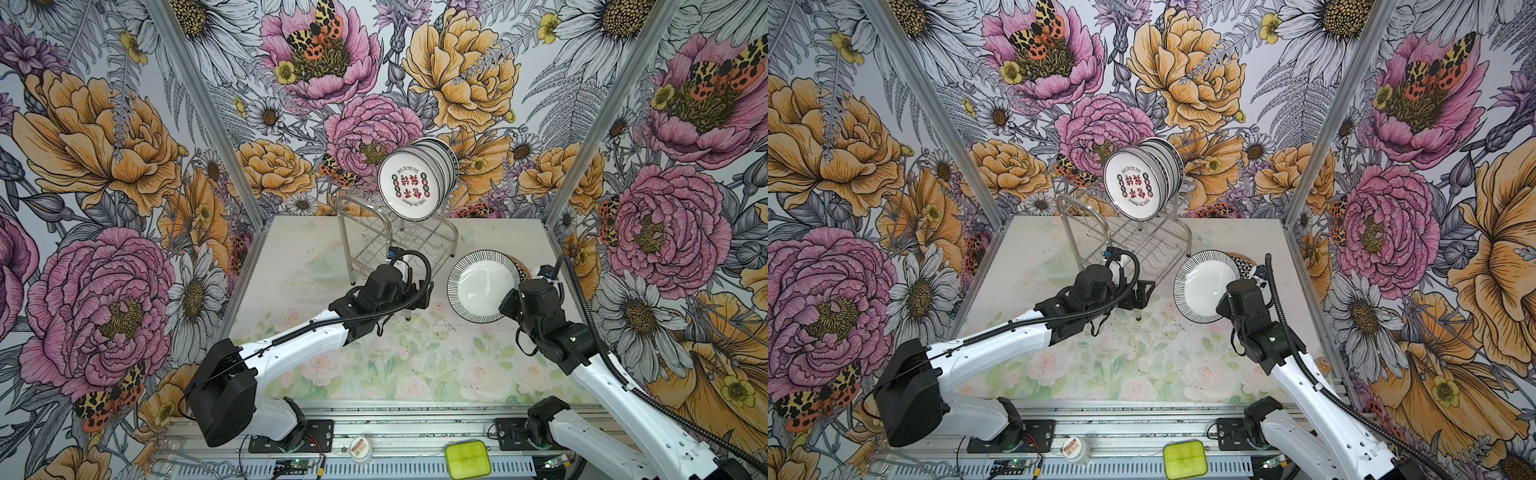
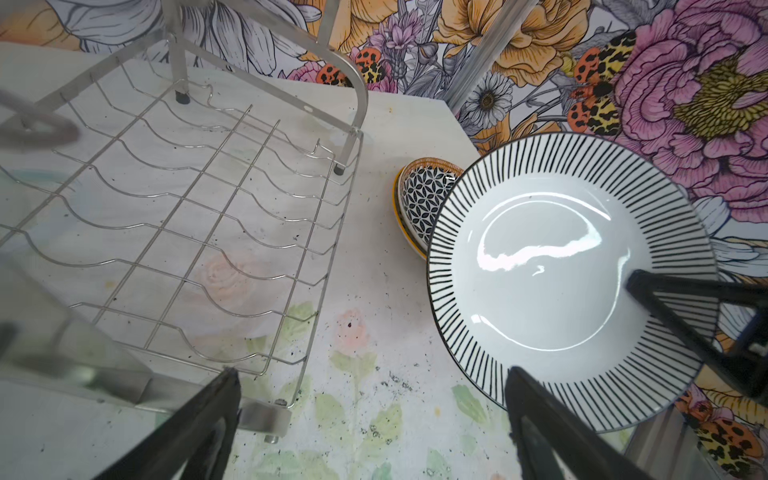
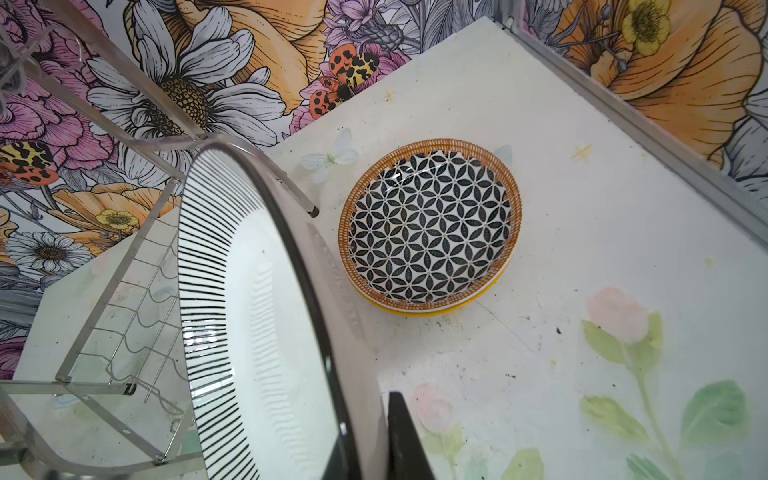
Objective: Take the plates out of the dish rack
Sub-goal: 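Carry the striped plate toward the stacked plates while the left gripper reaches over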
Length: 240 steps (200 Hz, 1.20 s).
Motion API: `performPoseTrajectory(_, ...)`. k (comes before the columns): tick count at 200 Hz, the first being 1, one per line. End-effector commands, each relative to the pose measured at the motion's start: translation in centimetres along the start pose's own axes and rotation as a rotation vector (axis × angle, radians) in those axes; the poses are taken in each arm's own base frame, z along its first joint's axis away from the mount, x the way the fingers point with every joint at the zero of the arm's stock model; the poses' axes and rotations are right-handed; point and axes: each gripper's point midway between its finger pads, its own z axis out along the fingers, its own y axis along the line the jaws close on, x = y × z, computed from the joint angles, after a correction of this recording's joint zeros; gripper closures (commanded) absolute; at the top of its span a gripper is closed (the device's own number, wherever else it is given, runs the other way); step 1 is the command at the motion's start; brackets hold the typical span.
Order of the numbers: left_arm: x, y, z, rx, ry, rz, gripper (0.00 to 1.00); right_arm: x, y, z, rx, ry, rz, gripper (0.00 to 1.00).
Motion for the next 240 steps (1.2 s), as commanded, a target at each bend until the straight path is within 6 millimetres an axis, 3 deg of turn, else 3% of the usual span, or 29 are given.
performPoseTrajectory(1,0.3,0.0,-0.4,-0.013,0.034,0.010,0.01,-3.9,3.2,-0.9,-0.140,-0.125,0.103,1.00)
performPoseTrajectory(50,1.5,2.4,-2.3,-0.117,0.051,-0.016,0.01,-4.0,3.4,-0.1,-0.154,-0.109,0.102,1.00)
performPoseTrajectory(95,2.2,2.8,-5.3,-0.181,0.068,0.005,0.01,-4.4,2.8,0.5,-0.170,-0.092,0.115,1.00)
performPoseTrajectory(116,3.7,1.4,-5.7,-0.163,0.126,0.051,0.01,-4.6,2.6,0.6,-0.184,-0.082,0.122,1.00)
performPoseTrajectory(145,5.7,-2.7,-5.7,-0.057,0.184,0.109,0.01,-4.8,2.1,1.0,-0.201,-0.063,0.137,1.00)
performPoseTrajectory(178,4.8,-5.9,-4.0,0.010,0.152,0.161,0.01,-4.6,1.3,1.2,-0.209,-0.050,0.154,1.00)
performPoseTrajectory(201,3.2,-6.8,-2.0,0.025,0.138,0.170,0.01,-4.2,0.9,1.2,-0.236,-0.031,0.178,1.00)
performPoseTrajectory(240,2.7,-8.0,1.3,0.095,0.197,0.112,0.01,-4.0,0.2,1.0,-0.315,-0.017,0.247,1.00)
